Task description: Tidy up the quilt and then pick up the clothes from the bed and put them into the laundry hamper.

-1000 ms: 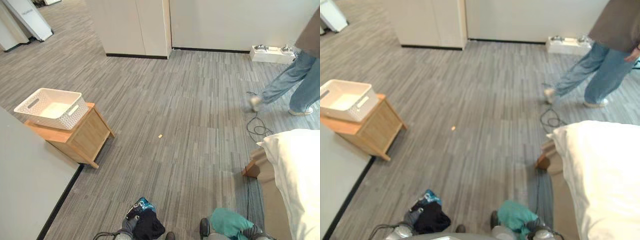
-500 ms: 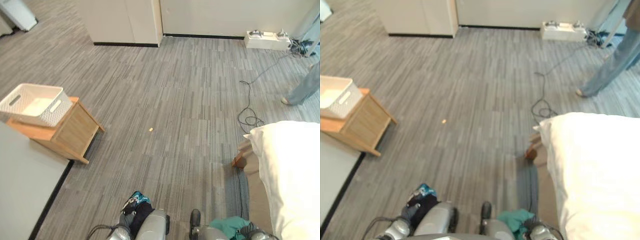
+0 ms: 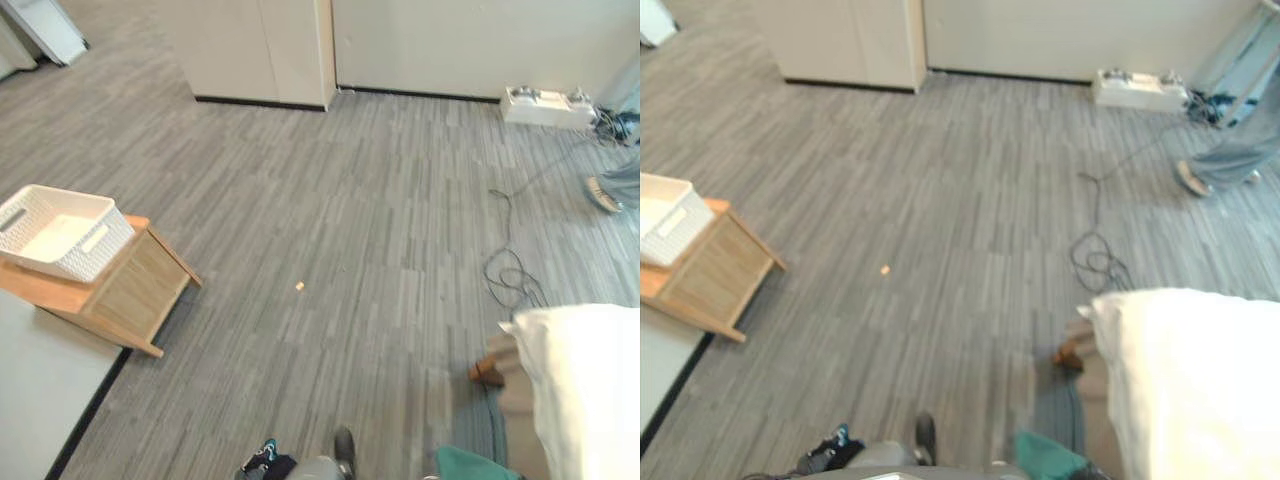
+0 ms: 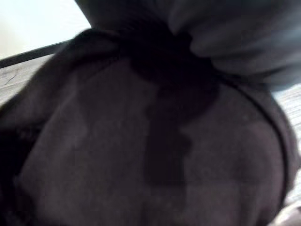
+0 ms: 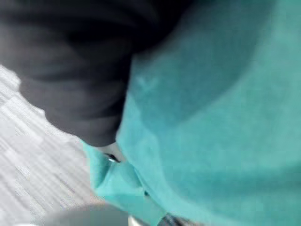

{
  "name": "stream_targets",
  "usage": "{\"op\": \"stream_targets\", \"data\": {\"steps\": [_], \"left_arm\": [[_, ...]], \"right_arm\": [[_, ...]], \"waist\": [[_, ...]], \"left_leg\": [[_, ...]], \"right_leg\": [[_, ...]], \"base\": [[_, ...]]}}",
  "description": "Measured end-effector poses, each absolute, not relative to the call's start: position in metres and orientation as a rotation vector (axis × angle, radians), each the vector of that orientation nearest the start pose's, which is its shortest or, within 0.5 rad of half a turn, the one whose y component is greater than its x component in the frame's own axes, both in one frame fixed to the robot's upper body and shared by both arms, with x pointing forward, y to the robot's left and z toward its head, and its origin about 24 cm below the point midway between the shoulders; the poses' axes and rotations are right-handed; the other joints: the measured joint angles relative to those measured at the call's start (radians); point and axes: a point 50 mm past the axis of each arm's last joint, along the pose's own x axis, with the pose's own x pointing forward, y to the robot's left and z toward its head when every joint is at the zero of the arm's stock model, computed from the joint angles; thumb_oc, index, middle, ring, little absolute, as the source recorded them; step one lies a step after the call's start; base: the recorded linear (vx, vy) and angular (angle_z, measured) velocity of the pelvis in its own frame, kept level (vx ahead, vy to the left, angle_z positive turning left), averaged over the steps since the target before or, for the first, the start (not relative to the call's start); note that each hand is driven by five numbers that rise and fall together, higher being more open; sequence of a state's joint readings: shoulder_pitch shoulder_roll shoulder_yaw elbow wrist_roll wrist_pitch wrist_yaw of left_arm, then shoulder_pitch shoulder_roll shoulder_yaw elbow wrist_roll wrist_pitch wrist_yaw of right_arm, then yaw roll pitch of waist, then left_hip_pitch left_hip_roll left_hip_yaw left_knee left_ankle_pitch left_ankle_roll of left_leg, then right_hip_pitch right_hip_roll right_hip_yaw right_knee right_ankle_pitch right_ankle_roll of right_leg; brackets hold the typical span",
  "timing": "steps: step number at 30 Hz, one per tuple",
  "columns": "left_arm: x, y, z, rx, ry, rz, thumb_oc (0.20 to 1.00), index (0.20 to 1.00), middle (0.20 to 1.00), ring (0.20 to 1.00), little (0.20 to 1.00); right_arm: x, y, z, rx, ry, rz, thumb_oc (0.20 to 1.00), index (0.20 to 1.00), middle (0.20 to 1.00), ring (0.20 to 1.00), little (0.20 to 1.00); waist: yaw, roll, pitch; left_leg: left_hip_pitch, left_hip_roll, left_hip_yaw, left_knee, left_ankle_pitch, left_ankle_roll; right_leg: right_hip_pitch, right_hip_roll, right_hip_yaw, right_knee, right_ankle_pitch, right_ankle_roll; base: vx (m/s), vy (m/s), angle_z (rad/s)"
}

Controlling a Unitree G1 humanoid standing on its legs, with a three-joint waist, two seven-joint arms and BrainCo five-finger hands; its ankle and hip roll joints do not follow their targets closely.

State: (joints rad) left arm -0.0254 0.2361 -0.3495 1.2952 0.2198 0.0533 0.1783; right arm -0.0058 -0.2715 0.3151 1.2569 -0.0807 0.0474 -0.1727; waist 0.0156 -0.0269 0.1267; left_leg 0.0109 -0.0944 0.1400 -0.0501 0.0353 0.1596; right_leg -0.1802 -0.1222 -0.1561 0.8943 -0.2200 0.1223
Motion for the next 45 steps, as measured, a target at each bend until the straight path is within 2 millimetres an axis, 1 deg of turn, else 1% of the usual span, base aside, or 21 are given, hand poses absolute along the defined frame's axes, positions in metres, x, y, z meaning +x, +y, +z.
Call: {"op": "stream_targets", "data": {"steps": [2,4,5,7,10,12,14,15,17,19,21,26,29,30,32,34,36,38,41,43,45], "left_arm": [[0.117,0.220,-0.159,0.847,1.161,-0.239,0.200,0.200,0.200,0.200,0.200],[0.165,0.207,-0.144,0.883,1.007,-0.256,0.200,0.200,0.200,0.200,0.200],[0.179,0.204,-0.138,0.883,0.959,-0.249,0.200,0.200,0.200,0.200,0.200],[0.196,0.202,-0.129,0.892,0.886,-0.240,0.200,0.200,0.200,0.200,0.200],[0.175,0.200,-0.139,0.868,0.934,-0.250,0.200,0.200,0.200,0.200,0.200],[0.150,0.192,-0.151,0.831,1.007,-0.273,0.200,0.200,0.200,0.200,0.200],[0.133,0.185,-0.159,0.781,1.067,-0.281,0.200,0.200,0.200,0.200,0.200],[0.119,0.190,-0.162,0.742,1.115,-0.253,0.200,0.200,0.200,0.200,0.200],[0.130,0.207,-0.157,0.745,1.102,-0.185,0.200,0.200,0.200,0.200,0.200],[0.127,0.217,-0.156,0.763,1.114,-0.146,0.200,0.200,0.200,0.200,0.200],[0.111,0.223,-0.159,0.765,1.154,-0.129,0.200,0.200,0.200,0.200,0.200],[0.106,0.221,-0.160,0.730,1.159,-0.113,0.200,0.200,0.200,0.200,0.200],[0.096,0.226,-0.162,0.734,1.209,-0.109,0.200,0.200,0.200,0.200,0.200],[0.086,0.220,-0.166,0.712,1.255,-0.124,0.200,0.200,0.200,0.200,0.200],[0.078,0.213,-0.169,0.730,1.268,-0.183,0.200,0.200,0.200,0.200,0.200],[0.085,0.228,-0.165,0.784,1.260,-0.186,0.200,0.200,0.200,0.200,0.200],[0.105,0.223,-0.162,0.817,1.215,-0.213,0.200,0.200,0.200,0.200,0.200],[0.131,0.214,-0.156,0.835,1.124,-0.230,0.200,0.200,0.200,0.200,0.200],[0.148,0.211,-0.150,0.843,1.070,-0.222,0.200,0.200,0.200,0.200,0.200],[0.144,0.213,-0.151,0.846,1.085,-0.221,0.200,0.200,0.200,0.200,0.200],[0.136,0.209,-0.155,0.829,1.093,-0.227,0.200,0.200,0.200,0.200,0.200]], "right_arm": [[0.108,-0.242,-0.154,-0.601,1.181,-0.020,0.200,0.200,0.200,0.200,0.200],[0.131,-0.238,-0.147,-0.582,1.090,-0.030,0.200,0.200,0.200,0.200,0.200],[0.133,-0.235,-0.147,-0.579,1.076,-0.022,0.200,0.200,0.200,0.200,0.200],[0.133,-0.234,-0.147,-0.575,1.086,-0.023,0.200,0.200,0.200,0.200,0.200],[0.139,-0.237,-0.145,-0.576,1.072,-0.036,0.200,0.200,0.200,0.200,0.200],[0.127,-0.241,-0.149,-0.583,1.133,-0.041,0.200,0.200,0.200,0.200,0.200],[0.121,-0.244,-0.151,-0.590,1.160,-0.043,0.200,0.200,0.200,0.200,0.200],[0.116,-0.247,-0.152,-0.597,1.177,-0.045,0.200,0.200,0.200,0.200,0.200],[0.118,-0.251,-0.150,-0.615,1.176,-0.048,0.200,0.200,0.200,0.200,0.200],[0.128,-0.250,-0.148,-0.643,1.154,-0.028,0.200,0.200,0.200,0.200,0.200],[0.147,-0.244,-0.142,-0.683,1.091,0.011,0.200,0.200,0.200,0.200,0.200],[0.144,-0.241,-0.144,-0.739,1.097,0.070,0.200,0.200,0.200,0.200,0.200],[0.132,-0.230,-0.151,-0.701,1.135,0.087,0.200,0.200,0.200,0.200,0.200],[0.118,-0.230,-0.156,-0.686,1.172,0.084,0.200,0.200,0.200,0.200,0.200],[0.096,-0.240,-0.159,-0.681,1.229,0.061,0.200,0.200,0.200,0.200,0.200],[0.097,-0.225,-0.162,-0.619,1.218,0.072,0.200,0.200,0.200,0.200,0.200],[0.092,-0.236,-0.161,-0.616,1.250,0.026,0.200,0.200,0.200,0.200,0.200],[0.091,-0.245,-0.159,-0.630,1.260,-0.001,0.200,0.200,0.200,0.200,0.200],[0.098,-0.246,-0.157,-0.613,1.223,-0.022,0.200,0.200,0.200,0.200,0.200],[0.106,-0.244,-0.155,-0.587,1.200,-0.038,0.200,0.200,0.200,0.200,0.200],[0.100,-0.245,-0.157,-0.568,1.223,-0.056,0.200,0.200,0.200,0.200,0.200]], "waist": [[-0.039,0.022,0.029],[-0.094,0.086,0.083],[-0.109,0.085,0.084],[-0.111,0.057,0.074],[-0.118,0.059,0.054],[-0.122,0.073,0.040],[-0.128,0.071,0.034],[-0.091,0.049,0.038],[-0.045,0.036,0.053],[-0.007,0.018,0.068],[0.007,-0.005,0.084],[0.008,0.026,0.066],[0.031,-0.033,0.034],[0.023,-0.025,0.015],[0.027,0.070,-0.026],[-0.012,-0.041,-0.006],[-0.050,-0.015,0.019],[-0.066,0.025,0.048],[-0.086,0.027,0.065],[-0.102,0.028,0.056],[-0.105,0.035,0.056]], "left_leg": [[0.060,-0.010,-0.084,-0.009,-0.030,0.016],[0.102,0.032,-0.200,0.000,-0.049,-0.026],[0.128,0.029,-0.230,-0.012,-0.050,-0.033],[0.189,0.003,-0.276,-0.031,-0.102,-0.043],[0.292,0.013,-0.321,-0.030,-0.196,-0.055],[0.317,0.027,-0.301,0.098,-0.256,-0.117],[0.212,0.038,-0.255,0.434,-0.226,-0.189],[0.061,0.035,-0.233,0.758,-0.050,-0.274],[-0.164,0.057,-0.203,1.027,-0.017,-0.244],[-0.283,0.088,-0.130,1.074,-0.015,-0.240],[-0.376,0.122,-0.020,0.928,-0.015,-0.243],[-0.298,0.141,0.257,0.086,0.061,-0.208],[-0.279,0.037,0.341,0.079,0.042,-0.085],[-0.250,-0.002,0.316,0.141,0.004,0.017],[-0.114,0.017,0.300,0.058,-0.040,0.128],[-0.046,-0.064,0.189,0.050,-0.044,0.101],[-0.006,-0.074,0.068,0.057,-0.050,0.083],[0.067,-0.055,-0.045,0.028,-0.050,0.057],[0.137,-0.040,-0.202,0.015,-0.099,0.028],[0.168,-0.022,-0.305,-0.002,-0.135,0.005],[0.197,0.017,-0.351,0.011,-0.158,-0.066]], "right_leg": [[-0.139,0.002,0.075,0.011,-0.009,-0.018],[-0.196,0.093,0.105,-0.309,-0.008,-0.028],[-0.183,0.086,0.107,-0.547,0.030,-0.004],[-0.218,0.051,0.123,-0.760,0.121,0.013],[-0.219,0.048,0.094,-0.754,0.156,0.007],[-0.180,0.059,0.083,-0.713,0.286,-0.052],[-0.073,0.078,0.080,-0.756,0.337,-0.091],[0.003,0.093,0.054,-0.794,0.342,-0.195],[0.087,0.111,0.045,-0.853,0.318,-0.239],[0.159,0.113,0.047,-0.893,0.310,-0.238],[0.271,0.115,0.022,-0.959,0.266,-0.205],[0.406,0.183,-0.105,-0.978,0.150,-0.169],[0.467,0.179,-0.163,-0.957,0.089,-0.083],[0.455,0.201,-0.186,-0.839,0.067,-0.057],[0.380,0.268,-0.205,-0.547,0.012,-0.027],[0.146,0.081,-0.157,0.005,-0.025,0.018],[0.017,0.056,-0.047,0.118,-0.035,0.002],[-0.087,0.062,0.057,0.049,-0.035,0.001],[-0.121,0.041,0.136,-0.400,-0.016,0.007],[-0.093,0.042,0.196,-0.775,0.119,0.037],[-0.053,0.038,0.156,-0.858,0.257,0.018]], "base": [[0.71,-0.112,1.13],[0.70,-0.190,1.72],[0.62,-0.170,1.57],[0.68,-0.211,0.97],[0.60,-0.247,0.38],[0.53,-0.246,0.28],[0.42,-0.284,0.40],[0.43,-0.316,0.21],[0.39,-0.226,0.11],[0.47,-0.092,-0.13],[0.74,-0.023,-0.09],[0.68,0.083,0.50],[0.54,0.129,0.70],[0.36,0.168,0.90],[0.39,0.158,0.80],[0.61,0.074,1.14],[0.48,-0.062,1.90],[0.56,-0.185,1.97],[0.67,-0.282,1.58],[0.75,-0.337,1.30],[0.53,-0.269,1.06]]}}
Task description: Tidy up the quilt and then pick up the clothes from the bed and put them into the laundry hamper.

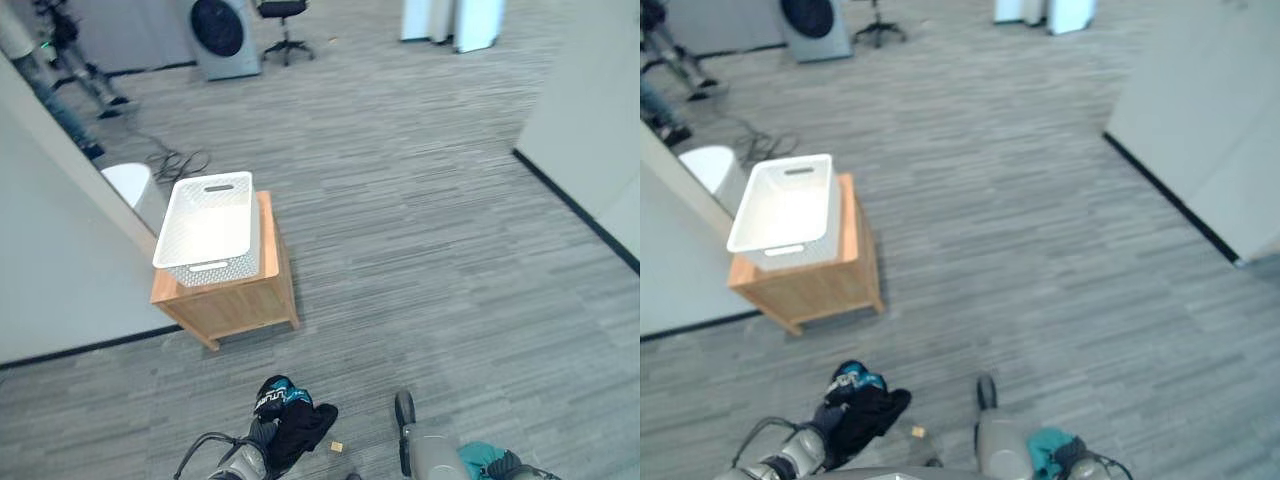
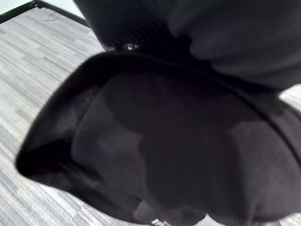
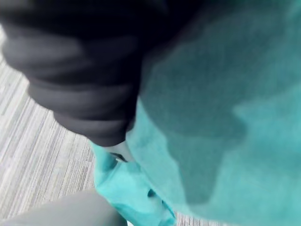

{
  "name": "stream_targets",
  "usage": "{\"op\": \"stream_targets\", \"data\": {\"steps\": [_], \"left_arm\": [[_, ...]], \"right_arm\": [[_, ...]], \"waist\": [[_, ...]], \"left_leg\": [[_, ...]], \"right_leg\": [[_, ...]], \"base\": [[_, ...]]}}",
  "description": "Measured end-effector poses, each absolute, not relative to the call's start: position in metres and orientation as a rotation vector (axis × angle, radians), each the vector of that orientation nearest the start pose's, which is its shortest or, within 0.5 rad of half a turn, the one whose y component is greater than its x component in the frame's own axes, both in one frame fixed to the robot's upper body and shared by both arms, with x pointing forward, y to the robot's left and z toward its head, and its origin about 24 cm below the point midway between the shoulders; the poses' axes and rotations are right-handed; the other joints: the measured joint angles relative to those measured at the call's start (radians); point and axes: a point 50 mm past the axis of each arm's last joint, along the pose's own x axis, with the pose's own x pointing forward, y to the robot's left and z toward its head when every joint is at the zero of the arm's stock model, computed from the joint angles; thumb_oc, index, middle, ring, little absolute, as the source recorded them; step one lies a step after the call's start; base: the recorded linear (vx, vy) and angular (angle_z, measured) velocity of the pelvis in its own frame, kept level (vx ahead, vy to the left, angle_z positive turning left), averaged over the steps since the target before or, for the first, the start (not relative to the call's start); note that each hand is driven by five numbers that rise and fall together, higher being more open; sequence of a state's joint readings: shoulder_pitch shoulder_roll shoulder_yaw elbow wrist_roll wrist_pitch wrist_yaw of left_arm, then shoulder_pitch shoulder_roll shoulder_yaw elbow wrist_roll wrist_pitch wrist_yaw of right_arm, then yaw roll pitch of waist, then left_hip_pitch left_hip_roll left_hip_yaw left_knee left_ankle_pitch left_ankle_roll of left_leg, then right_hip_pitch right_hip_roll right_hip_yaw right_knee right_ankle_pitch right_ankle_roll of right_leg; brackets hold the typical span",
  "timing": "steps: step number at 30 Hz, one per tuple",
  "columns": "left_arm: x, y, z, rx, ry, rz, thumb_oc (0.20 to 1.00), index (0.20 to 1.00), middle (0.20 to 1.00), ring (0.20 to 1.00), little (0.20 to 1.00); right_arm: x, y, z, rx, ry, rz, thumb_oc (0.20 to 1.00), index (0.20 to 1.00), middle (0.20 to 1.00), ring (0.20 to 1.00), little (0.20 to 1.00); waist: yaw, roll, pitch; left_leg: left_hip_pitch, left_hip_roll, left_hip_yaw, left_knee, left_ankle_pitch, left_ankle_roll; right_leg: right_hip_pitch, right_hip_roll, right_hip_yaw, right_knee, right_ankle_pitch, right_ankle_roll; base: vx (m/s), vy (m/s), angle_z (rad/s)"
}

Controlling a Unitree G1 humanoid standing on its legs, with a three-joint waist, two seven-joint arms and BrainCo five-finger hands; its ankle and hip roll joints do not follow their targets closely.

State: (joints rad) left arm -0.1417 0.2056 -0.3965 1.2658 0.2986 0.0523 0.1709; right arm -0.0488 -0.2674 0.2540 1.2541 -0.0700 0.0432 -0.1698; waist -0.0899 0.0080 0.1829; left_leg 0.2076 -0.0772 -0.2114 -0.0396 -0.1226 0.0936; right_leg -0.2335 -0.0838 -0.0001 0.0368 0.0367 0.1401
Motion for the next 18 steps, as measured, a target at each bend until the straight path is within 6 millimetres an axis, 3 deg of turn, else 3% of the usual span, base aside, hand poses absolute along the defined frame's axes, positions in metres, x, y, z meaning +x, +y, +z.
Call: {"op": "stream_targets", "data": {"steps": [1,2,3,4,6,7,8,9,10,12,13,14,15,16,17,18], "left_arm": [[0.126,0.208,-0.158,0.828,1.121,-0.240,0.200,0.200,0.200,0.200,0.200],[0.123,0.207,-0.159,0.822,1.126,-0.243,0.200,0.200,0.200,0.200,0.200],[0.111,0.206,-0.163,0.810,1.163,-0.254,0.200,0.200,0.200,0.200,0.200],[0.111,0.205,-0.163,0.805,1.164,-0.255,0.200,0.200,0.200,0.200,0.200],[0.106,0.216,-0.163,0.792,1.193,-0.208,0.200,0.200,0.200,0.200,0.200],[0.116,0.215,-0.160,0.764,1.171,-0.168,0.200,0.200,0.200,0.200,0.200],[0.117,0.220,-0.159,0.752,1.170,-0.121,0.200,0.200,0.200,0.200,0.200],[0.118,0.224,-0.158,0.766,1.166,-0.108,0.200,0.200,0.200,0.200,0.200],[0.121,0.229,-0.156,0.776,1.156,-0.091,0.200,0.200,0.200,0.200,0.200],[0.126,0.231,-0.153,0.778,1.130,-0.076,0.200,0.200,0.200,0.200,0.200],[0.129,0.229,-0.152,0.775,1.111,-0.076,0.200,0.200,0.200,0.200,0.200],[0.131,0.227,-0.152,0.775,1.096,-0.077,0.200,0.200,0.200,0.200,0.200],[0.130,0.226,-0.152,0.772,1.095,-0.078,0.200,0.200,0.200,0.200,0.200],[0.125,0.227,-0.153,0.770,1.106,-0.080,0.200,0.200,0.200,0.200,0.200],[0.120,0.229,-0.154,0.769,1.118,-0.076,0.200,0.200,0.200,0.200,0.200],[0.110,0.232,-0.157,0.751,1.165,-0.066,0.200,0.200,0.200,0.200,0.200]], "right_arm": [[0.098,-0.246,-0.157,-0.565,1.233,-0.058,0.200,0.200,0.200,0.200,0.200],[0.097,-0.245,-0.158,-0.565,1.243,-0.060,0.200,0.200,0.200,0.200,0.200],[0.098,-0.247,-0.157,-0.568,1.249,-0.065,0.200,0.200,0.200,0.200,0.200],[0.096,-0.247,-0.158,-0.570,1.255,-0.062,0.200,0.200,0.200,0.200,0.200],[0.109,-0.247,-0.154,-0.575,1.210,-0.064,0.200,0.200,0.200,0.200,0.200],[0.116,-0.249,-0.151,-0.596,1.188,-0.056,0.200,0.200,0.200,0.200,0.200],[0.122,-0.244,-0.151,-0.622,1.174,-0.022,0.200,0.200,0.200,0.200,0.200],[0.125,-0.241,-0.151,-0.634,1.164,-0.001,0.200,0.200,0.200,0.200,0.200],[0.128,-0.238,-0.151,-0.670,1.152,0.036,0.200,0.200,0.200,0.200,0.200],[0.142,-0.235,-0.147,-0.697,1.111,0.053,0.200,0.200,0.200,0.200,0.200],[0.141,-0.238,-0.147,-0.703,1.121,0.050,0.200,0.200,0.200,0.200,0.200],[0.140,-0.240,-0.147,-0.706,1.128,0.046,0.200,0.200,0.200,0.200,0.200],[0.139,-0.240,-0.147,-0.707,1.130,0.046,0.200,0.200,0.200,0.200,0.200],[0.140,-0.240,-0.147,-0.706,1.125,0.045,0.200,0.200,0.200,0.200,0.200],[0.143,-0.239,-0.146,-0.702,1.115,0.048,0.200,0.200,0.200,0.200,0.200],[0.134,-0.241,-0.149,-0.701,1.135,0.048,0.200,0.200,0.200,0.200,0.200]], "waist": [[-0.011,0.006,-0.001],[-0.016,-0.004,0.007],[-0.015,-0.004,0.008],[-0.022,-0.018,0.009],[0.013,-0.022,0.010],[0.024,-0.025,0.023],[0.066,-0.043,0.036],[0.071,-0.053,0.041],[0.072,-0.080,0.054],[0.088,-0.084,0.068],[0.092,-0.081,0.069],[0.095,-0.071,0.065],[0.091,-0.065,0.063],[0.104,-0.061,0.063],[0.122,-0.058,0.060],[0.112,-0.082,0.051]], "left_leg": [[0.027,0.019,-0.005,0.019,-0.008,-0.032],[0.037,0.029,0.007,0.036,-0.015,-0.056],[0.035,0.043,0.019,0.114,-0.013,-0.081],[0.012,0.045,0.043,0.192,-0.021,-0.106],[-0.111,0.052,0.088,0.466,-0.010,-0.147],[-0.244,0.065,0.120,0.741,0.049,-0.186],[-0.325,0.094,0.170,0.883,0.142,-0.186],[-0.354,0.134,0.245,0.917,0.122,-0.171],[-0.387,0.165,0.303,0.875,0.098,-0.166],[-0.439,0.177,0.376,0.712,0.080,-0.168],[-0.438,0.173,0.436,0.523,0.082,-0.164],[-0.428,0.167,0.514,0.316,0.117,-0.162],[-0.422,0.163,0.556,0.221,0.145,-0.168],[-0.435,0.160,0.559,0.164,0.188,-0.154],[-0.426,0.158,0.593,0.141,0.195,-0.167],[-0.389,0.141,0.661,0.103,0.165,-0.127]], "right_leg": [[0.049,0.009,-0.032,-0.022,0.079,-0.011],[0.069,0.013,-0.033,-0.017,0.111,-0.044],[0.101,0.032,-0.055,0.013,0.090,-0.103],[0.120,0.034,-0.055,0.007,0.090,-0.111],[0.186,0.056,-0.072,-0.027,0.067,-0.144],[0.223,0.064,-0.107,-0.062,0.063,-0.171],[0.277,0.070,-0.117,-0.096,0.045,-0.224],[0.312,0.065,-0.132,-0.119,0.052,-0.237],[0.330,0.056,-0.168,-0.119,0.044,-0.239],[0.356,0.050,-0.206,-0.120,-0.007,-0.210],[0.377,0.049,-0.254,-0.119,-0.023,-0.178],[0.408,0.058,-0.301,-0.119,-0.040,-0.155],[0.418,0.069,-0.327,-0.119,-0.050,-0.145],[0.432,0.088,-0.330,-0.120,-0.056,-0.148],[0.457,0.085,-0.343,-0.125,-0.108,-0.110],[0.501,0.083,-0.384,-0.119,-0.127,-0.107]], "base": [[0.57,-0.326,0.88],[0.55,-0.326,0.94],[0.34,-0.217,0.66],[0.39,-0.339,0.49],[0.32,-0.341,0.17],[0.38,-0.310,0.27],[0.39,-0.310,0.36],[0.45,-0.137,0.51],[0.50,-0.062,0.68],[0.65,-0.027,0.81],[0.41,0.010,1.02],[0.20,0.012,1.06],[0.64,0.031,0.75],[0.64,0.035,0.23],[0.98,0.103,0.25],[0.49,0.130,0.66]]}}
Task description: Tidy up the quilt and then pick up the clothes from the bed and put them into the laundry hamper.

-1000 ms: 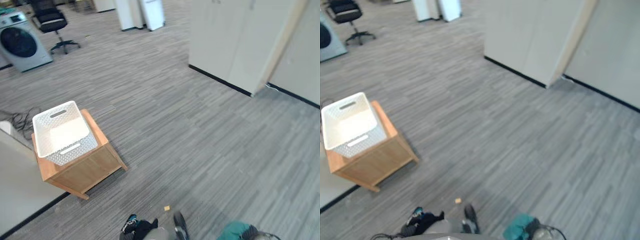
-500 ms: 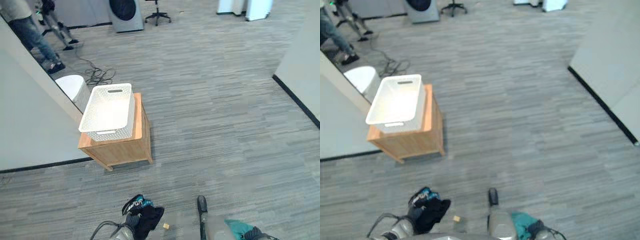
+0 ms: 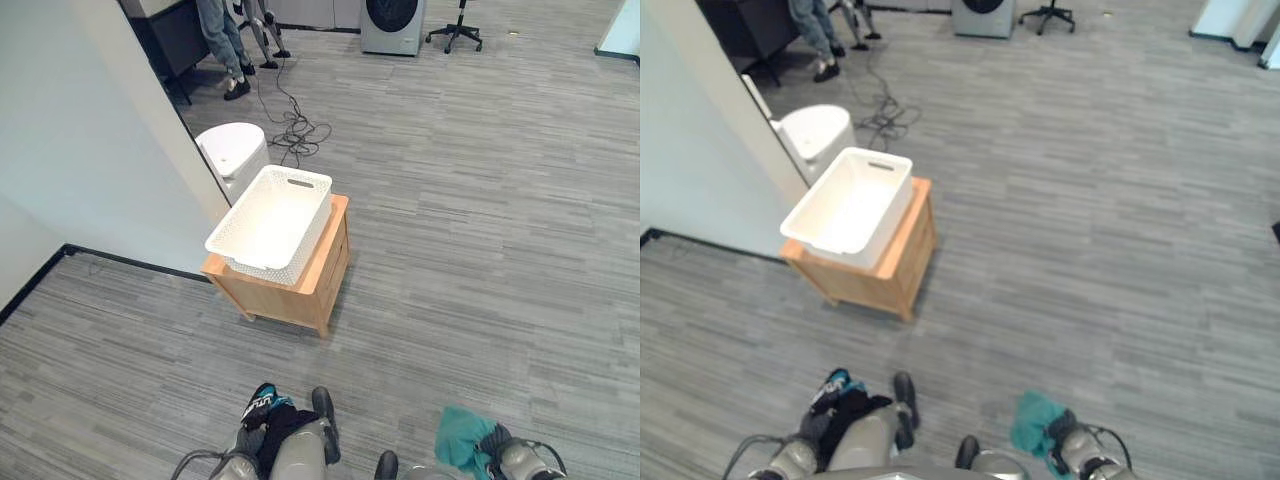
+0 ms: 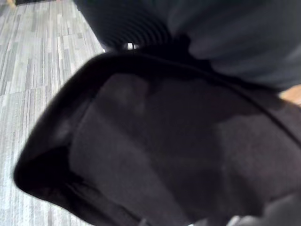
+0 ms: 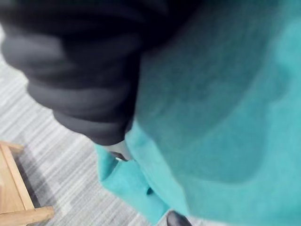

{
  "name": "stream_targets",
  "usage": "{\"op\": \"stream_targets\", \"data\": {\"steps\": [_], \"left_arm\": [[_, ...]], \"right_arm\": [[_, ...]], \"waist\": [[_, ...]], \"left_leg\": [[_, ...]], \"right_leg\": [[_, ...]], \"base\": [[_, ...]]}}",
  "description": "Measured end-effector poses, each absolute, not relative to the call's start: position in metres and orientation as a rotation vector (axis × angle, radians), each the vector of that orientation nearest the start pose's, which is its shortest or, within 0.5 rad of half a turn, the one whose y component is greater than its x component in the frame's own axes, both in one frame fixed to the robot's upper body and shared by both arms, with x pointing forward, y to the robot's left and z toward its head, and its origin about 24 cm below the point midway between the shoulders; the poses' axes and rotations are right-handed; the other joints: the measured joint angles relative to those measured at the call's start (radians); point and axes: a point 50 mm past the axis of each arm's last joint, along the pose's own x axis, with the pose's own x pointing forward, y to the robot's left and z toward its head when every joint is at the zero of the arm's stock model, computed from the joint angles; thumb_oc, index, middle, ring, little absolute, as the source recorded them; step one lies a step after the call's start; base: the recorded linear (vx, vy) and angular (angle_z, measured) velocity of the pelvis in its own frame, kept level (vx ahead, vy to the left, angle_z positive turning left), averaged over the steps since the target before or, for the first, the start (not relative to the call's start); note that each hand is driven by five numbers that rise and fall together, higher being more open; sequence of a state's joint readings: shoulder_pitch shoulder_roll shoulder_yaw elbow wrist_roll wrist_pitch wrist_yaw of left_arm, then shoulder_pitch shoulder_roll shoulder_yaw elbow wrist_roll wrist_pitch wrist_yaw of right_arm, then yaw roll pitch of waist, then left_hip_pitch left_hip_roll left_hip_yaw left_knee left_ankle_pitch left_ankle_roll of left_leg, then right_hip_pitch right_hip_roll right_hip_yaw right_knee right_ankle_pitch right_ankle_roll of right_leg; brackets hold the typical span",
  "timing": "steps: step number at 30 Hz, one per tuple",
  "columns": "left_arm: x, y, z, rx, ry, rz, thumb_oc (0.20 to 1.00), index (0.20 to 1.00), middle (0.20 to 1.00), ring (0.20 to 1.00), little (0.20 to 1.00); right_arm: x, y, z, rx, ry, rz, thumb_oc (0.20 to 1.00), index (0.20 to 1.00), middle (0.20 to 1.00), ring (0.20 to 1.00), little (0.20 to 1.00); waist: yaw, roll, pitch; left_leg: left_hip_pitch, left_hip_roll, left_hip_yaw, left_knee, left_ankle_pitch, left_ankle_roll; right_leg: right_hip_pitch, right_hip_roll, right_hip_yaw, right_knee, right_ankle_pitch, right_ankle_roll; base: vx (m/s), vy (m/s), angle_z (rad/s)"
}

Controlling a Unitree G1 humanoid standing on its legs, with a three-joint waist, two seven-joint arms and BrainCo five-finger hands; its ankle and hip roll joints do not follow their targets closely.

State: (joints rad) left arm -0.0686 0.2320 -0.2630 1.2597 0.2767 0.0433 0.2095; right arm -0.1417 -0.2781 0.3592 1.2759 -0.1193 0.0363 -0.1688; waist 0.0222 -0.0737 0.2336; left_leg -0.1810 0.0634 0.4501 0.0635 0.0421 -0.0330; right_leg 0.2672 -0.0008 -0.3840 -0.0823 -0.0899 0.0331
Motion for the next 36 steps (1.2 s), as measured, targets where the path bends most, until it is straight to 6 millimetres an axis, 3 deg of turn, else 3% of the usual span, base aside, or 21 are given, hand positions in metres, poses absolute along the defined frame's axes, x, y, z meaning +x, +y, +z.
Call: {"op": "stream_targets", "data": {"steps": [1,3,4,5,6,9,11,12,14,15,16,18,19,21,23,25,28,31,32,34,36], "left_arm": [[0.102,0.234,-0.159,0.744,1.205,-0.066,0.200,0.200,0.200,0.200,0.200],[0.072,0.222,-0.169,0.725,1.305,-0.116,0.200,0.200,0.200,0.200,0.200],[0.070,0.226,-0.168,0.736,1.312,-0.117,0.200,0.200,0.200,0.200,0.200],[0.061,0.238,-0.167,0.758,1.336,-0.101,0.200,0.200,0.200,0.200,0.200],[0.066,0.246,-0.164,0.782,1.336,-0.083,0.200,0.200,0.200,0.200,0.200],[0.087,0.252,-0.159,0.814,1.288,-0.071,0.200,0.200,0.200,0.200,0.200],[0.097,0.252,-0.156,0.817,1.246,-0.063,0.200,0.200,0.200,0.200,0.200],[0.103,0.252,-0.155,0.818,1.228,-0.055,0.200,0.200,0.200,0.200,0.200],[0.109,0.251,-0.153,0.819,1.205,-0.050,0.200,0.200,0.200,0.200,0.200],[0.113,0.248,-0.153,0.818,1.192,-0.047,0.200,0.200,0.200,0.200,0.200],[0.115,0.247,-0.153,0.819,1.186,-0.045,0.200,0.200,0.200,0.200,0.200],[0.116,0.247,-0.152,0.806,1.168,-0.019,0.200,0.200,0.200,0.200,0.200],[0.109,0.250,-0.153,0.808,1.182,-0.014,0.200,0.200,0.200,0.200,0.200],[0.101,0.250,-0.155,0.752,1.197,0.022,0.200,0.200,0.200,0.200,0.200],[0.108,0.240,-0.156,0.728,1.171,0.034,0.200,0.200,0.200,0.200,0.200],[0.102,0.236,-0.157,0.713,1.164,0.031,0.200,0.200,0.200,0.200,0.200],[0.085,0.236,-0.161,0.693,1.211,0.033,0.200,0.200,0.200,0.200,0.200],[0.068,0.238,-0.164,0.669,1.267,0.030,0.200,0.200,0.200,0.200,0.200],[0.061,0.238,-0.165,0.667,1.290,0.028,0.200,0.200,0.200,0.200,0.200],[0.049,0.235,-0.168,0.665,1.348,0.003,0.200,0.200,0.200,0.200,0.200],[0.046,0.247,-0.166,0.709,1.352,-0.002,0.200,0.200,0.200,0.200,0.200]], "right_arm": [[0.111,-0.244,-0.155,-0.689,1.199,0.046,0.200,0.200,0.200,0.200,0.200],[0.083,-0.261,-0.156,-0.701,1.275,0.014,0.200,0.200,0.200,0.200,0.200],[0.080,-0.259,-0.158,-0.682,1.283,0.007,0.200,0.200,0.200,0.200,0.200],[0.086,-0.247,-0.159,-0.655,1.253,0.027,0.200,0.200,0.200,0.200,0.200],[0.088,-0.240,-0.160,-0.628,1.236,0.034,0.200,0.200,0.200,0.200,0.200],[0.092,-0.235,-0.161,-0.587,1.226,0.014,0.200,0.200,0.200,0.200,0.200],[0.099,-0.235,-0.159,-0.587,1.207,0.001,0.200,0.200,0.200,0.200,0.200],[0.104,-0.236,-0.157,-0.586,1.190,-0.008,0.200,0.200,0.200,0.200,0.200],[0.107,-0.239,-0.156,-0.584,1.185,-0.026,0.200,0.200,0.200,0.200,0.200],[0.107,-0.241,-0.155,-0.569,1.186,-0.045,0.200,0.200,0.200,0.200,0.200],[0.106,-0.243,-0.155,-0.559,1.189,-0.058,0.200,0.200,0.200,0.200,0.200],[0.116,-0.244,-0.152,-0.558,1.173,-0.069,0.200,0.200,0.200,0.200,0.200],[0.117,-0.243,-0.152,-0.556,1.165,-0.068,0.200,0.200,0.200,0.200,0.200],[0.133,-0.248,-0.145,-0.562,1.106,-0.088,0.200,0.200,0.200,0.200,0.200],[0.156,-0.261,-0.129,-0.564,1.000,-0.157,0.200,0.200,0.200,0.200,0.200],[0.189,-0.279,-0.102,-0.620,0.841,-0.226,0.200,0.200,0.200,0.200,0.200],[0.222,-0.317,-0.057,-0.681,0.675,-0.357,0.200,0.200,0.200,0.200,0.200],[0.239,-0.345,-0.006,-0.719,0.486,-0.457,0.200,0.200,0.200,0.200,0.200],[0.242,-0.344,0.003,-0.729,0.438,-0.454,0.200,0.200,0.200,0.200,0.200],[0.246,-0.341,0.027,-0.766,0.314,-0.441,0.200,0.200,0.200,0.200,0.200],[0.255,-0.327,0.048,-0.816,0.192,-0.396,0.200,0.200,0.200,0.200,0.200]], "waist": [[-0.008,-0.006,-0.034],[-0.027,0.088,-0.099],[-0.039,0.094,-0.103],[-0.046,0.052,-0.104],[-0.052,0.019,-0.091],[-0.073,0.012,-0.067],[-0.068,0.030,-0.058],[-0.070,0.038,-0.055],[-0.075,0.055,-0.046],[-0.080,0.065,-0.049],[-0.092,0.075,-0.048],[-0.095,0.094,-0.037],[-0.101,0.086,-0.039],[-0.097,0.058,-0.020],[-0.100,0.010,0.004],[-0.101,-0.016,0.020],[-0.077,0.023,0.029],[-0.091,0.074,0.018],[-0.099,0.082,0.012],[-0.122,0.119,0.019],[-0.141,0.083,0.008]], "left_leg": [[0.026,-0.049,-0.011,0.062,-0.020,0.057],[0.097,-0.033,-0.053,0.017,-0.045,0.118],[0.126,-0.046,-0.076,-0.021,-0.006,0.186],[0.138,-0.076,-0.085,-0.052,0.019,0.177],[0.165,-0.120,-0.122,-0.075,0.010,0.163],[0.186,-0.148,-0.214,-0.102,0.025,0.168],[0.207,-0.154,-0.280,-0.115,0.001,0.127],[0.197,-0.156,-0.304,-0.118,-0.017,0.121],[0.208,-0.152,-0.303,-0.134,-0.020,0.112],[0.207,-0.154,-0.360,-0.129,-0.005,0.108],[0.207,-0.150,-0.391,-0.133,-0.001,0.108],[0.228,-0.131,-0.452,-0.144,0.004,0.085],[0.244,-0.119,-0.461,-0.136,0.002,0.068],[0.260,-0.122,-0.474,-0.085,-0.015,0.018],[0.110,-0.134,-0.356,0.167,-0.002,-0.031],[0.052,-0.014,-0.135,0.244,-0.062,-0.004],[0.048,0.021,-0.075,0.102,-0.065,-0.022],[0.120,0.007,0.035,0.014,-0.051,0.023],[0.142,-0.005,0.015,-0.013,-0.046,0.022],[0.203,0.000,-0.016,-0.087,-0.029,0.087],[0.217,-0.031,-0.048,-0.099,-0.002,0.089]], "right_leg": [[0.007,-0.017,-0.044,0.075,-0.057,0.055],[-0.130,0.001,-0.037,0.473,-0.098,0.090],[-0.195,-0.015,-0.020,0.631,-0.097,0.091],[-0.321,-0.096,0.041,0.856,-0.117,0.094],[-0.402,-0.160,0.088,0.911,-0.124,0.103],[-0.474,-0.212,0.155,0.795,-0.124,0.105],[-0.467,-0.199,0.199,0.536,-0.116,0.107],[-0.433,-0.171,0.270,0.303,-0.089,0.111],[-0.400,-0.170,0.305,0.181,0.038,0.136],[-0.348,-0.135,0.410,0.075,0.096,0.142],[-0.325,-0.122,0.433,0.035,0.112,0.134],[-0.314,-0.087,0.409,0.053,0.125,0.114],[-0.287,-0.081,0.390,0.004,0.163,0.066],[-0.232,-0.095,0.341,-0.008,0.228,0.042],[-0.211,-0.144,0.250,-0.008,0.212,0.005],[-0.202,-0.130,0.210,-0.008,0.193,-0.033],[-0.194,-0.097,0.170,-0.008,0.171,-0.031],[-0.156,-0.058,0.100,-0.002,0.144,-0.011],[-0.145,-0.046,0.097,0.002,0.144,0.000],[-0.209,-0.065,0.053,0.262,0.071,0.127],[-0.416,-0.156,0.174,0.664,-0.003,0.185]], "base": [[0.56,0.154,1.11],[0.25,0.079,0.86],[0.36,-0.006,0.45],[0.37,-0.073,0.44],[0.50,-0.139,0.82],[0.35,-0.220,1.15],[0.46,-0.409,0.77],[0.44,-0.402,0.81],[0.45,-0.444,0.91],[0.30,-0.322,0.97],[0.39,-0.406,1.06],[0.38,-0.463,0.88],[0.18,-0.294,0.49],[0.15,-0.421,0.60],[0.18,-0.348,0.98],[0.19,-0.108,0.72],[0.41,-0.049,0.38],[0.34,0.049,0.60],[0.17,0.040,0.26],[0.05,-0.056,0.75],[0.16,-0.201,0.78]]}}
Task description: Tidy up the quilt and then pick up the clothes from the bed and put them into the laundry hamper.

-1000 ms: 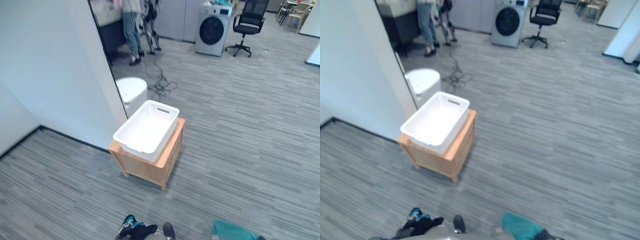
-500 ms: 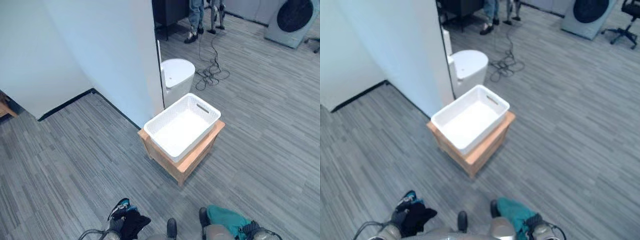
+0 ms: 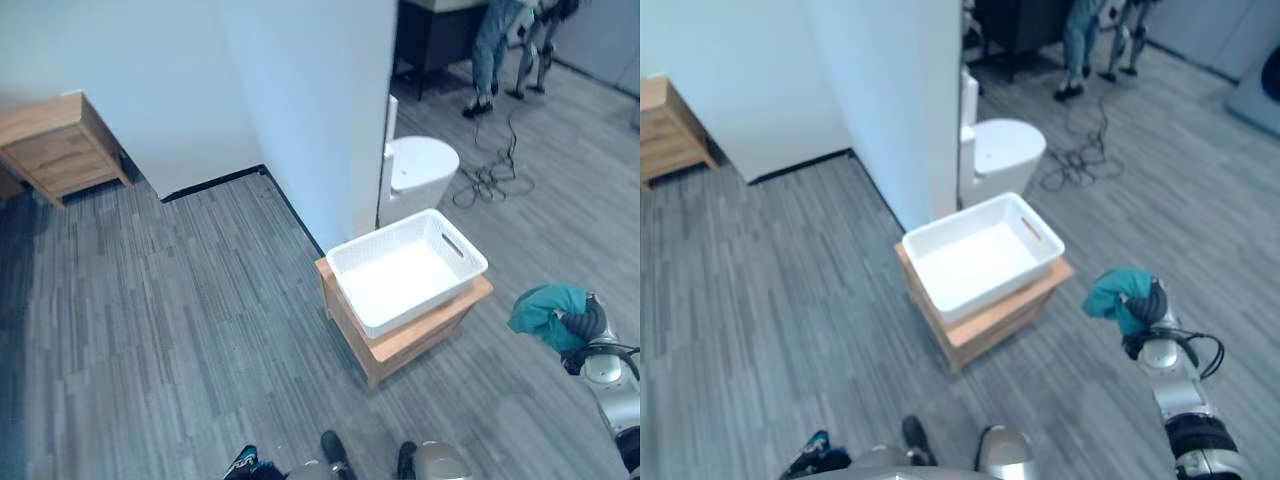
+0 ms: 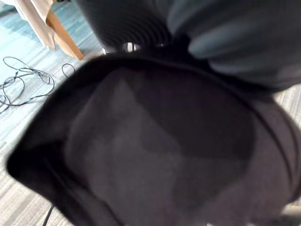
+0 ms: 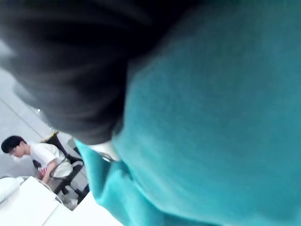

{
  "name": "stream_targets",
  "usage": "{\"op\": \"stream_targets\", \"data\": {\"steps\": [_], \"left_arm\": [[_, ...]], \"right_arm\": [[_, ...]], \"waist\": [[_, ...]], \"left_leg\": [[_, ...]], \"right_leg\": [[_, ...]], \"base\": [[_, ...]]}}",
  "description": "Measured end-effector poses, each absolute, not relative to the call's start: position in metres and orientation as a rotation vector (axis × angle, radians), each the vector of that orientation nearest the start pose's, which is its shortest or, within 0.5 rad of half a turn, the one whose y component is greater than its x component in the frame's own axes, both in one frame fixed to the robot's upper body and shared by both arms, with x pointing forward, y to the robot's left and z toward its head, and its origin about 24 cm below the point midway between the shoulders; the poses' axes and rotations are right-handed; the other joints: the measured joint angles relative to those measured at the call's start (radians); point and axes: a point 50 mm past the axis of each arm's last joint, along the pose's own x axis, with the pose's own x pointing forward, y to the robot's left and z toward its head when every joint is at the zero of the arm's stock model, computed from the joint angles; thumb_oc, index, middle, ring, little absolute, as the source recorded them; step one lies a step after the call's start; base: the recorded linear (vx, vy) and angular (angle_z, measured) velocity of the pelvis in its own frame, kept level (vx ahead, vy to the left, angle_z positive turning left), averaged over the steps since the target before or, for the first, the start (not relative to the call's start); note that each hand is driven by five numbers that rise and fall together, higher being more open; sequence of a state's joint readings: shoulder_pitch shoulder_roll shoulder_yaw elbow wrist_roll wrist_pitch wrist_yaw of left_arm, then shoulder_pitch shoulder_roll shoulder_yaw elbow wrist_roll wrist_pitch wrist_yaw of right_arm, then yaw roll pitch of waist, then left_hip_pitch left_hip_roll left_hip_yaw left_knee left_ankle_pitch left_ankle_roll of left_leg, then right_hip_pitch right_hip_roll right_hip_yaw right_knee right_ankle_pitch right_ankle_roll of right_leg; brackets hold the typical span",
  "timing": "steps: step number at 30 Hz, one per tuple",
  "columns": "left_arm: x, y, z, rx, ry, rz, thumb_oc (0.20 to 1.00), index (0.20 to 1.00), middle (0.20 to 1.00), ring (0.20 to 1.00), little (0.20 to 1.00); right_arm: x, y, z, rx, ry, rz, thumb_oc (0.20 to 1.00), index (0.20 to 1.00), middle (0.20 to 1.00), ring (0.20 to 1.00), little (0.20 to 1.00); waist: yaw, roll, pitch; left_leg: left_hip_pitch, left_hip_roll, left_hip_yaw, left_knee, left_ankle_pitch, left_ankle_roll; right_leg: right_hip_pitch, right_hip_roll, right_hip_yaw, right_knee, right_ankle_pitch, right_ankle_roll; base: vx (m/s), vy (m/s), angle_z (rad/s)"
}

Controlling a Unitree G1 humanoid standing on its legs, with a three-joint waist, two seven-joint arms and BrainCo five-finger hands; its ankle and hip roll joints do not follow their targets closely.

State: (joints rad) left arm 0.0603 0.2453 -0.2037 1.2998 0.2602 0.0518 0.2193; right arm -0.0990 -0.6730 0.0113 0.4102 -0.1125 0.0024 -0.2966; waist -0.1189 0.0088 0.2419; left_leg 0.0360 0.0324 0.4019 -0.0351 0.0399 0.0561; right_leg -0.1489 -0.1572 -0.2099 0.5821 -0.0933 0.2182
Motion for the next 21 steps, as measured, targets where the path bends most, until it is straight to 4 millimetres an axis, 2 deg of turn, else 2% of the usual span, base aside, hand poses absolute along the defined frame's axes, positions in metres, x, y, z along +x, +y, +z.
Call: {"op": "stream_targets", "data": {"steps": [1,2,3,4,5,6,7,8,9,10,12,13,14,17,19,21], "left_arm": [[0.044,0.254,-0.164,0.723,1.361,0.011,0.200,0.200,0.200,0.200,0.200],[0.047,0.259,-0.162,0.737,1.353,0.016,0.200,0.200,0.200,0.200,0.200],[0.057,0.260,-0.160,0.744,1.321,0.021,0.200,0.200,0.200,0.200,0.200],[0.069,0.258,-0.159,0.745,1.282,0.022,0.200,0.200,0.200,0.200,0.200],[0.082,0.256,-0.157,0.744,1.240,0.022,0.200,0.200,0.200,0.200,0.200],[0.091,0.254,-0.155,0.742,1.211,0.021,0.200,0.200,0.200,0.200,0.200],[0.101,0.252,-0.153,0.747,1.181,0.015,0.200,0.200,0.200,0.200,0.200],[0.101,0.252,-0.153,0.757,1.180,0.003,0.200,0.200,0.200,0.200,0.200],[0.104,0.252,-0.152,0.754,1.162,0.010,0.200,0.200,0.200,0.200,0.200],[0.098,0.253,-0.154,0.752,1.176,0.015,0.200,0.200,0.200,0.200,0.200],[0.080,0.251,-0.158,0.745,1.217,0.006,0.200,0.200,0.200,0.200,0.200],[0.080,0.250,-0.158,0.743,1.216,0.004,0.200,0.200,0.200,0.200,0.200],[0.073,0.246,-0.160,0.733,1.231,-0.005,0.200,0.200,0.200,0.200,0.200],[0.050,0.236,-0.166,0.703,1.288,-0.028,0.200,0.200,0.200,0.200,0.200],[0.050,0.232,-0.167,0.694,1.288,-0.037,0.200,0.200,0.200,0.200,0.200],[0.049,0.229,-0.168,0.692,1.290,-0.046,0.200,0.200,0.200,0.200,0.200]], "right_arm": [[0.260,-0.319,0.066,-0.837,0.096,-0.380,0.200,0.200,0.200,0.200,0.200],[0.267,-0.311,0.082,-0.862,0.008,-0.372,0.200,0.200,0.200,0.200,0.200],[0.269,-0.306,0.094,-0.875,-0.056,-0.369,0.200,0.200,0.200,0.200,0.200],[0.269,-0.302,0.107,-0.919,-0.112,-0.355,0.200,0.200,0.200,0.200,0.200],[0.272,-0.300,0.119,-0.944,-0.163,-0.346,0.200,0.200,0.200,0.200,0.200],[0.273,-0.300,0.125,-0.955,-0.183,-0.346,0.200,0.200,0.200,0.200,0.200],[0.276,-0.298,0.135,-0.993,-0.223,-0.344,0.200,0.200,0.200,0.200,0.200],[0.276,-0.297,0.143,-1.020,-0.255,-0.338,0.200,0.200,0.200,0.200,0.200],[0.282,-0.291,0.155,-1.018,-0.303,-0.336,0.200,0.200,0.200,0.200,0.200],[0.288,-0.279,0.170,-1.012,-0.380,-0.317,0.200,0.200,0.200,0.200,0.200],[0.290,-0.261,0.203,-1.027,-0.537,-0.282,0.200,0.200,0.200,0.200,0.200],[0.289,-0.259,0.211,-1.036,-0.572,-0.280,0.200,0.200,0.200,0.200,0.200],[0.290,-0.256,0.218,-1.042,-0.607,-0.271,0.200,0.200,0.200,0.200,0.200],[0.297,-0.241,0.233,-1.080,-0.658,-0.201,0.200,0.200,0.200,0.200,0.200],[0.299,-0.236,0.240,-1.105,-0.678,-0.173,0.200,0.200,0.200,0.200,0.200],[0.301,-0.228,0.240,-1.112,-0.685,-0.130,0.200,0.200,0.200,0.200,0.200]], "waist": [[-0.009,-0.042,-0.007],[-0.004,-0.060,-0.007],[-0.006,-0.060,-0.009],[-0.013,-0.055,-0.010],[-0.008,-0.051,-0.010],[-0.007,-0.051,-0.011],[-0.003,-0.040,-0.015],[-0.012,-0.036,-0.017],[0.012,-0.042,-0.019],[0.024,-0.045,-0.029],[0.031,-0.041,-0.036],[0.025,-0.042,-0.037],[0.020,-0.027,-0.045],[0.019,-0.010,-0.055],[0.016,-0.007,-0.055],[0.019,-0.004,-0.056]], "left_leg": [[0.001,-0.036,-0.008,-0.011,0.013,-0.001],[0.001,-0.062,-0.023,-0.019,0.015,0.000],[-0.008,-0.069,-0.060,-0.018,0.019,0.001],[-0.019,-0.077,-0.112,-0.023,0.023,-0.003],[-0.023,-0.084,-0.147,-0.027,0.035,-0.010],[-0.021,-0.091,-0.162,-0.041,0.039,-0.009],[-0.022,-0.099,-0.212,-0.047,0.051,-0.008],[-0.020,-0.099,-0.227,-0.052,0.048,0.003],[-0.001,-0.100,-0.230,-0.046,0.049,-0.003],[0.010,-0.100,-0.225,-0.052,0.043,-0.012],[0.025,-0.091,-0.242,-0.052,0.035,-0.038],[0.027,-0.087,-0.248,-0.052,0.033,-0.041],[0.028,-0.067,-0.258,-0.052,0.035,-0.060],[0.041,-0.011,-0.274,-0.052,0.040,-0.085],[0.033,0.010,-0.274,-0.050,0.045,-0.095],[0.025,0.036,-0.276,-0.052,0.047,-0.110]], "right_leg": [[-0.045,-0.041,0.038,0.022,-0.012,-0.002],[-0.065,-0.071,0.060,-0.029,-0.018,-0.012],[-0.051,-0.066,0.092,-0.134,-0.023,-0.021],[-0.024,-0.045,0.155,-0.261,-0.026,-0.027],[0.001,-0.040,0.190,-0.371,-0.021,-0.021],[0.008,-0.034,0.222,-0.415,-0.018,-0.019],[0.047,-0.023,0.284,-0.506,-0.006,-0.023],[0.078,-0.019,0.323,-0.573,0.018,-0.023],[0.098,-0.026,0.313,-0.593,0.057,-0.022],[0.119,-0.032,0.306,-0.615,0.114,-0.026],[0.161,-0.027,0.283,-0.672,0.217,-0.028],[0.165,-0.024,0.269,-0.671,0.239,-0.039],[0.174,-0.007,0.244,-0.671,0.237,-0.044],[0.194,0.047,0.217,-0.671,0.222,-0.070],[0.187,0.067,0.211,-0.671,0.220,-0.076],[0.181,0.094,0.206,-0.670,0.210,-0.097]], "base": [[0.15,-0.266,0.45],[0.15,-0.324,0.66],[0.16,-0.329,0.90],[0.19,-0.326,1.26],[0.16,-0.255,1.11],[0.10,-0.141,1.10],[0.14,-0.265,1.08],[0.17,-0.309,1.11],[0.22,-0.415,0.57],[0.15,-0.284,0.15],[0.12,-0.229,0.08],[0.08,-0.152,0.26],[0.09,-0.204,0.24],[0.08,-0.264,0.10],[0.00,-0.221,0.05],[-0.02,-0.145,0.00]]}}
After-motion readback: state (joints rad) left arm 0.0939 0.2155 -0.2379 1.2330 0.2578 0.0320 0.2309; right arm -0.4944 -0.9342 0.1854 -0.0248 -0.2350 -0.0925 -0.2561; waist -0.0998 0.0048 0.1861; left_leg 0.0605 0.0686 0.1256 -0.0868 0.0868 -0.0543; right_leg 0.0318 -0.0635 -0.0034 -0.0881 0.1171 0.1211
